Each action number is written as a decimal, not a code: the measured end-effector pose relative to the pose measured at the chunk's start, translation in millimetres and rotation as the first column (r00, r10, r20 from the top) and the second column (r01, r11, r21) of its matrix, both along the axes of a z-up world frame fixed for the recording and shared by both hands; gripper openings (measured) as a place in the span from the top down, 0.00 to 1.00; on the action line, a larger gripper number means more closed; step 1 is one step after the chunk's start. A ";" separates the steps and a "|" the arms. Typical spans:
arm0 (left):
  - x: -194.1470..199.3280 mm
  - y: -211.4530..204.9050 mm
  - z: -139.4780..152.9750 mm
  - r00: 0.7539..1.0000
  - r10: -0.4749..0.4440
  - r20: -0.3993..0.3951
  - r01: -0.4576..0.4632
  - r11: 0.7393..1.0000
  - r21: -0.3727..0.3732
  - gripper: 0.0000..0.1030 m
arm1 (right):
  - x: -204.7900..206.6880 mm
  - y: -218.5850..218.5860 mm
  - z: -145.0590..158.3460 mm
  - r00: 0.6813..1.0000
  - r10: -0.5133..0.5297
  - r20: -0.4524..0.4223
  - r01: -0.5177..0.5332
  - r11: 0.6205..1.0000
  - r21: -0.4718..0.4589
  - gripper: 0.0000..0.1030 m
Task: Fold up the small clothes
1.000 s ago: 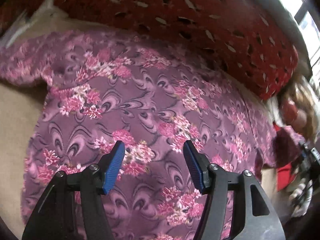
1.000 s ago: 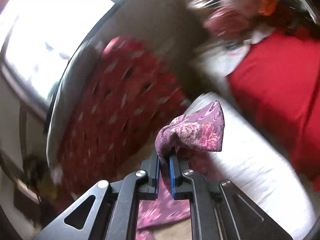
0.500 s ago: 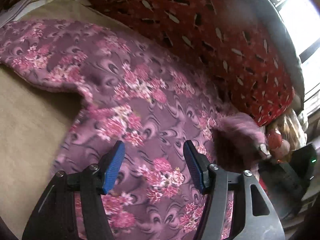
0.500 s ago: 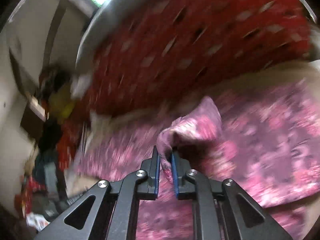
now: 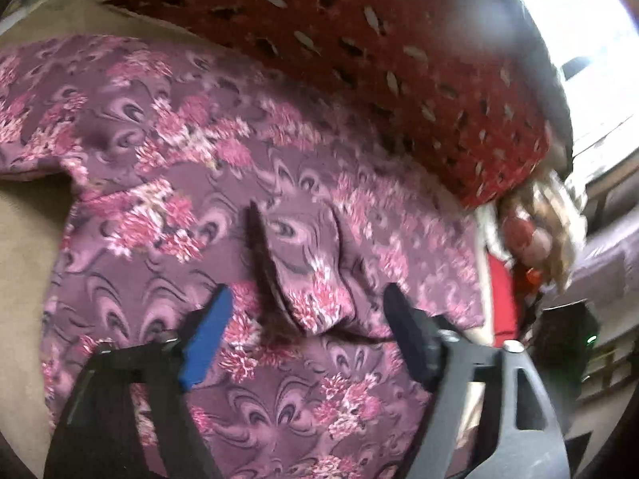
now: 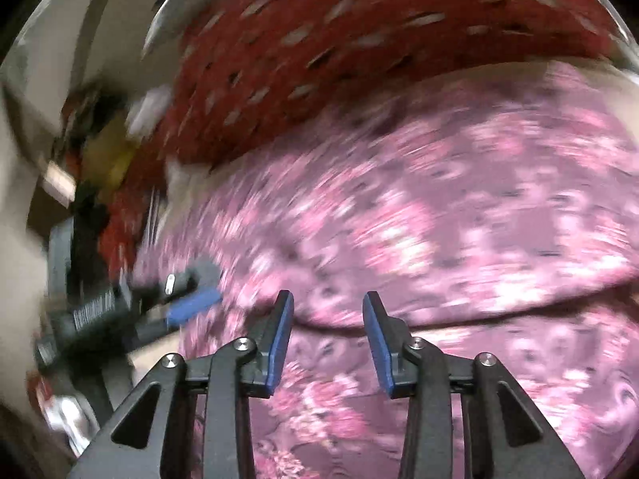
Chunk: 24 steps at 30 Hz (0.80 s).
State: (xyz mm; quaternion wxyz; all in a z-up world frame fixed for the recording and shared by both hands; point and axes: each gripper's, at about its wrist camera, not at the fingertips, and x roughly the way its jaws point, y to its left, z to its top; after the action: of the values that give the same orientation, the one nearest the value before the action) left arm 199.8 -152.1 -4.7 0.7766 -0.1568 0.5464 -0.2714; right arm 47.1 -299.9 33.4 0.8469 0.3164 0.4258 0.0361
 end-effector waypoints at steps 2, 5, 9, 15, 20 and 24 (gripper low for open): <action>0.5 -9.1 -6.4 1.000 -0.007 -0.021 0.008 1.000 0.027 0.22 | -16.0 -21.9 0.6 0.997 -0.076 0.017 0.076 0.996 0.042 0.59; 3.1 -15.6 -13.5 0.999 0.031 -0.036 -0.030 0.999 0.017 0.22 | -36.2 -43.0 -0.2 0.992 -0.125 0.011 0.124 0.992 0.036 0.59; 3.3 -12.8 -5.2 0.993 0.106 0.048 -0.103 0.993 -0.065 0.78 | -66.2 -69.1 1.8 0.979 -0.203 0.023 0.202 0.979 0.013 0.59; 4.5 12.4 28.4 0.948 0.225 0.226 -0.210 0.974 -0.087 0.99 | -86.2 -127.3 14.7 0.926 -0.373 0.050 0.375 0.927 -0.028 0.57; 18.1 47.6 30.0 0.924 0.315 0.215 -0.307 0.949 -0.071 0.99 | -80.1 -169.6 2.7 0.876 -0.482 0.027 0.483 0.875 -0.024 0.54; 27.1 39.9 6.7 0.979 0.205 -0.021 -0.206 0.965 -0.162 0.98 | -68.1 -177.2 -9.7 0.856 -0.516 -0.003 0.516 0.856 -0.025 0.54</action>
State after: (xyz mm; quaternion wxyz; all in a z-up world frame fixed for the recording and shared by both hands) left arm 226.9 -112.2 2.0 0.7840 -0.2761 0.5048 -0.2330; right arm -21.0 -477.0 23.7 0.8272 0.4094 0.3297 -0.1986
